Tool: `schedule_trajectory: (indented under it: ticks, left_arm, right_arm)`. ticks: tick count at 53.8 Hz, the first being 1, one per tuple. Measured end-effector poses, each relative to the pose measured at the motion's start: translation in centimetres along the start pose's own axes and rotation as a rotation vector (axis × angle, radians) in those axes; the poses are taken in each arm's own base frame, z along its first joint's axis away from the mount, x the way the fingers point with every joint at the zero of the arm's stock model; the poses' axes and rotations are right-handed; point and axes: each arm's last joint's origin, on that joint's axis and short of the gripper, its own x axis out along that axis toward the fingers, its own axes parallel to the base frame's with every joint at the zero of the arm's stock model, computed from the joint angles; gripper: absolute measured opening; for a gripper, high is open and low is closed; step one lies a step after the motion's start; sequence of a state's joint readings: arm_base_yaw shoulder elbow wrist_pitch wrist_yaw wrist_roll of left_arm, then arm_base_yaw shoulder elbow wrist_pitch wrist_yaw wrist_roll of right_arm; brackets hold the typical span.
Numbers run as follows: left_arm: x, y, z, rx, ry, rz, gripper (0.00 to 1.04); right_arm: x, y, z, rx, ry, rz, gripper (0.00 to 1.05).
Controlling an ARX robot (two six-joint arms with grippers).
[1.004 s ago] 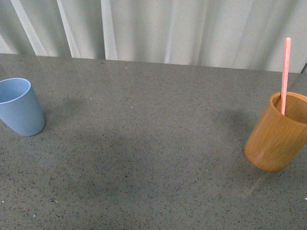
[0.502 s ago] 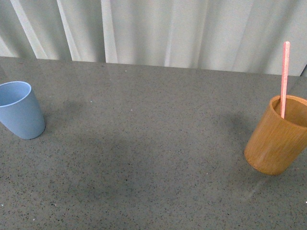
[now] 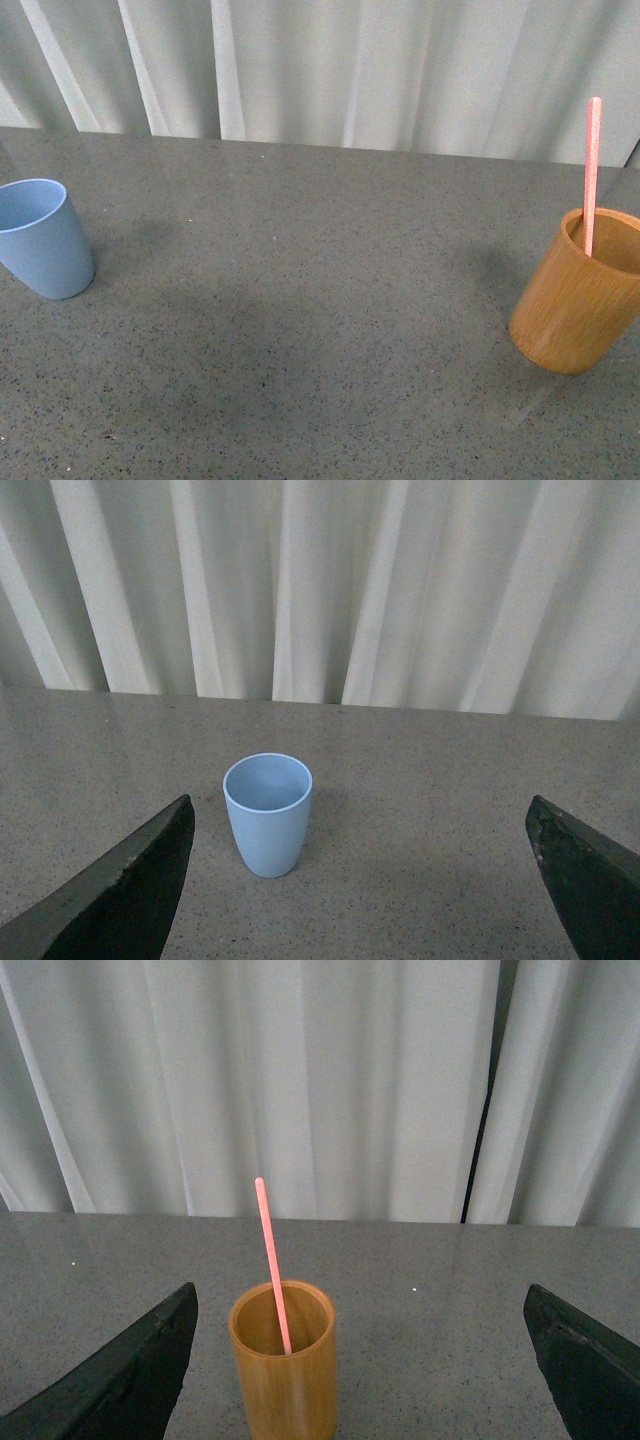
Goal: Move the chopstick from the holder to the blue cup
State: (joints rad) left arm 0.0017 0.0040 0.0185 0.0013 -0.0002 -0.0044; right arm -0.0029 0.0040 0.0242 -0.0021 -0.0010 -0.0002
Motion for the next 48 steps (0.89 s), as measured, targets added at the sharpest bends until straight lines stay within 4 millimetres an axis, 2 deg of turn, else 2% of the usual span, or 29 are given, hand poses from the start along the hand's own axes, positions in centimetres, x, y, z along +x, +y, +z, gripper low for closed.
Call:
schedule_trajectory:
  ticks: [23,27,32,36,40,48]
  left_arm:
    - [0.0,0.0,0.0,-0.006,0.009,0.008,0.98]
    - [0.2,0.1,-0.2,-0.054,0.279,0.144,0.98]
    - [1.2,0.2,-0.4,-0.056,0.486,0.168,0.98]
    - [3.0,0.5,0.3,-0.065,0.571,0.157,0.98]
    - [5.8,1.1,1.7,-0.063,0.653,0.135,0.98]
    - [12.6,2.7,3.0,-0.043,0.87,0.086,0.98]
  right_arm:
    - [0.0,0.0,0.0,0.0,0.0,0.0,0.95]
    - [0.0,0.0,0.0,0.0,0.0,0.0,0.95]
    - [0.0,0.0,0.0,0.0,0.0,0.0,0.95]
    - [0.0,0.0,0.0,0.0,0.0,0.0,0.95]
    - [0.0,0.0,0.0,0.0,0.0,0.0,0.95]
    - [0.0,0.0,0.0,0.0,0.0,0.0,0.95]
